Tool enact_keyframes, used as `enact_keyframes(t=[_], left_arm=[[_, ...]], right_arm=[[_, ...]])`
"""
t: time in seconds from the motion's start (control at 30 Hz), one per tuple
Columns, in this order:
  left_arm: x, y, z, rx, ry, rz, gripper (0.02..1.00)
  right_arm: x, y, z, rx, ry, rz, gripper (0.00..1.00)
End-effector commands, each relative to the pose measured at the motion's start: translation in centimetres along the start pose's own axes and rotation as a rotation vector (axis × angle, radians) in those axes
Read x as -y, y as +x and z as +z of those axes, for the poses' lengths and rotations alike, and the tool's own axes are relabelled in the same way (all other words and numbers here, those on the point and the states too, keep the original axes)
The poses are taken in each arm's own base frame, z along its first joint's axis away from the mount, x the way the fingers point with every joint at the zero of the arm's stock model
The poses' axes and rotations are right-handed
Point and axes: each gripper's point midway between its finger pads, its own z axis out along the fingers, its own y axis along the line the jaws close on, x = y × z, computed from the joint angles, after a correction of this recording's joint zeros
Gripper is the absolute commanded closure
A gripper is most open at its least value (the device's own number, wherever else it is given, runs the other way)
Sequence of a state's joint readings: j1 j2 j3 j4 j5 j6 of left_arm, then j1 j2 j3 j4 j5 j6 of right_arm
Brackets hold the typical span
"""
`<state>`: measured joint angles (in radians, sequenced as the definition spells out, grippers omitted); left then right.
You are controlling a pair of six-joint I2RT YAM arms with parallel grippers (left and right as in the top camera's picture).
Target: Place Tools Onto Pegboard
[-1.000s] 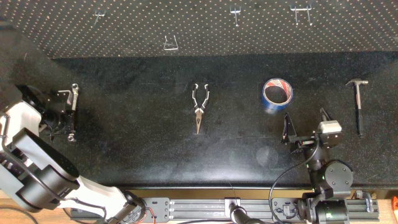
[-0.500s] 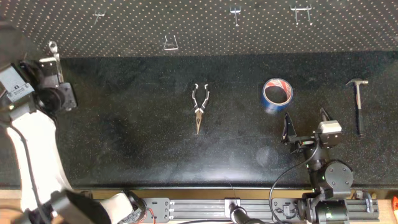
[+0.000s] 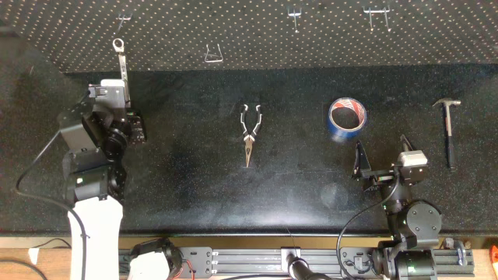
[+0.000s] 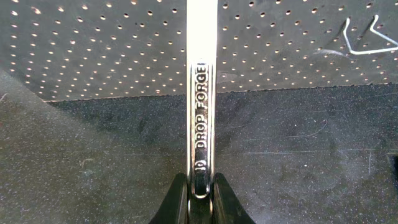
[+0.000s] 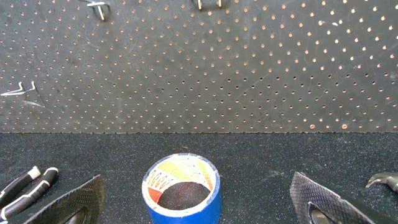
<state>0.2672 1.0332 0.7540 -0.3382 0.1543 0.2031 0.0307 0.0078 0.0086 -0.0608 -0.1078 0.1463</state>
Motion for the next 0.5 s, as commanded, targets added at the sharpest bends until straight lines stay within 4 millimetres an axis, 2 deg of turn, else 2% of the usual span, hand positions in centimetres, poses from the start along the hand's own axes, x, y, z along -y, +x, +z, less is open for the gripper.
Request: enact_keyframes(t=[0.03, 0.17, 0.23, 0.33, 0.5], left_arm=[[0.1, -1.8, -0.9, 0.069, 0.002, 0.0, 0.989], [-0.8, -2.2, -0.3, 0.077, -0.04, 0.0, 0.989], [-1.9, -2.5, 0.4, 0.087, -0.095, 0.0, 0.989], [-1.9, -1.9, 1.5, 0.063, -0.081, -0.092, 0.989], [-1.0, -1.7, 2.4, 0.055, -0.025, -0.094, 0.989]], right_arm=[[0.1, 0.1, 0.0, -0.001, 0.0, 0.015, 0.025], [0.1, 0.1, 0.0, -0.001, 0.0, 0.015, 0.025], [0.1, 0.1, 0.0, -0.001, 0.0, 0.015, 0.025], [0.1, 0.1, 0.0, -0.001, 0.0, 0.015, 0.025], [0.1, 0.1, 0.0, -0.001, 0.0, 0.015, 0.025]])
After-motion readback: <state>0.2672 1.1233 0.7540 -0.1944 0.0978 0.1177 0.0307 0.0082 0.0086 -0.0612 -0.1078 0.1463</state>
